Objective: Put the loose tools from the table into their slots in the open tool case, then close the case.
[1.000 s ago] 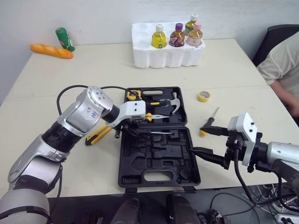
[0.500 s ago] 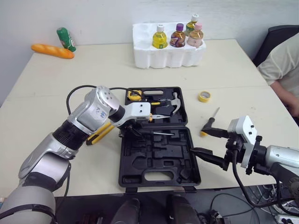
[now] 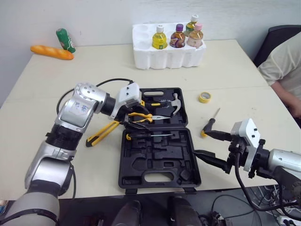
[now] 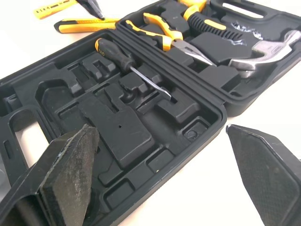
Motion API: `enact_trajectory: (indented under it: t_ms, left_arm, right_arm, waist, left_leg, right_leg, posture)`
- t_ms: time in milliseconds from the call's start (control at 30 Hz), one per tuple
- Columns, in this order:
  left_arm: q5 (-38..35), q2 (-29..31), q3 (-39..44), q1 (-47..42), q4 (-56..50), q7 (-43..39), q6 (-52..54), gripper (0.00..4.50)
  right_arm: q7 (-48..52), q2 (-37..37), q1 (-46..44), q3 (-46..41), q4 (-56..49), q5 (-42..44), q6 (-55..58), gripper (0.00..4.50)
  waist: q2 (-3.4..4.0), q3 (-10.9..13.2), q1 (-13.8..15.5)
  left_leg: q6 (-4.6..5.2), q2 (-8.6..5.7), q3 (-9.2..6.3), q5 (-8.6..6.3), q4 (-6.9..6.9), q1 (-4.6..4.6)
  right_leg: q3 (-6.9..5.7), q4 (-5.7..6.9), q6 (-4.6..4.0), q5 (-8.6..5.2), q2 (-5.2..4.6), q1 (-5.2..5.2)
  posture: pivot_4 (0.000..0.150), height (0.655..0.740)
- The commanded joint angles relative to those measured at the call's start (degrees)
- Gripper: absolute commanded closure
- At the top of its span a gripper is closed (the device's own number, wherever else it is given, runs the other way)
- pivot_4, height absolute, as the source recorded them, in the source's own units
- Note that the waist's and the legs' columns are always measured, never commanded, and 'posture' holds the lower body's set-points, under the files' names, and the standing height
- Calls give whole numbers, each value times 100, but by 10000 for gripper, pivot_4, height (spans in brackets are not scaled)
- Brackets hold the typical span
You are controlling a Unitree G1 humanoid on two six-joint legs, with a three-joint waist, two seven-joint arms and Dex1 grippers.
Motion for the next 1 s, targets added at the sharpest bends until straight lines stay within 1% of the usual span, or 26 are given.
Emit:
enact_trajectory:
  t_ms: [33,133,167,200,333,567,667,800,867,967,1000]
  left_arm:
    - [-217,-194,333,300,404,-43,-987,26148]
    - [-204,-329,334,473,668,-52,-1318,37245]
    - [-190,-355,310,520,714,-51,-1385,42394]
    - [-143,-363,266,577,744,-54,-1502,44464]
    - [42,-364,112,800,803,-62,-1903,44464]
    - [358,-300,-66,927,931,40,-2087,44464]
    - [578,-202,-246,980,963,-7,-2017,44464]
    - [903,21,-663,1199,722,-121,-1873,44464]
    - [1226,59,-861,1239,813,90,-1907,44464]
    - [1456,5,-986,1166,1064,342,-1963,44464]
    - [1480,-39,-1014,1134,1126,421,-1926,44464]
  right_arm:
    - [55,-30,-141,-53,-85,53,-108,0]
    - [93,-39,-265,8,-28,54,-93,0]
    - [106,-41,-305,32,-5,46,-89,0]
    - [117,-43,-344,57,13,38,-84,0]
    - [178,-66,-436,119,67,21,-78,0]
    - [279,-97,-445,133,138,-24,-93,0]
    - [293,-95,-460,151,150,-31,-90,0]
    - [300,-85,-465,188,178,-48,-87,0]
    - [261,-52,-464,208,212,-32,-53,0]
    - [241,-46,-428,235,208,-51,-56,0]
    - [235,-49,-405,233,194,-47,-53,0]
  waist:
    - [0,0,1]
    - [0,0,1]
    - [0,0,1]
    - [0,0,1]
    - [-1,-1,0]
    - [-1,-2,0]
    - [-2,-6,0]
    - [-1,-28,-15]
    - [3,-50,-11]
    - [5,-84,0]
    - [5,-84,1]
  left_leg:
    - [0,-2,0,0,0,0]
    - [0,-4,1,0,1,-2]
    - [0,-4,1,0,1,-2]
    - [0,-4,1,0,1,-2]
    - [1,-5,1,0,1,-1]
    - [1,-5,1,0,0,1]
    - [1,-5,1,0,0,3]
    - [1,-3,3,0,-1,12]
    - [1,-2,5,-1,-6,16]
    - [2,-2,5,-1,-7,31]
    - [5,-2,5,-3,-11,58]
  right_leg:
    - [0,0,0,0,-1,0]
    - [0,-2,2,2,-3,0]
    - [0,-2,3,2,-3,0]
    - [0,-2,3,2,-4,0]
    - [1,-1,3,2,-4,0]
    - [1,0,3,2,-4,1]
    - [1,0,3,2,-4,4]
    - [4,0,3,2,-2,8]
    - [8,0,3,2,-2,9]
    - [8,-2,3,2,-2,26]
    - [9,-7,3,1,-2,51]
  posture:
    - [1500,7374]
    - [1500,7374]
    - [1500,7374]
    - [1500,7374]
    - [1500,7374]
    - [1500,7374]
    - [1500,7374]
    - [1500,7374]
    - [1500,7374]
    - [1500,7374]
    - [1500,7374]
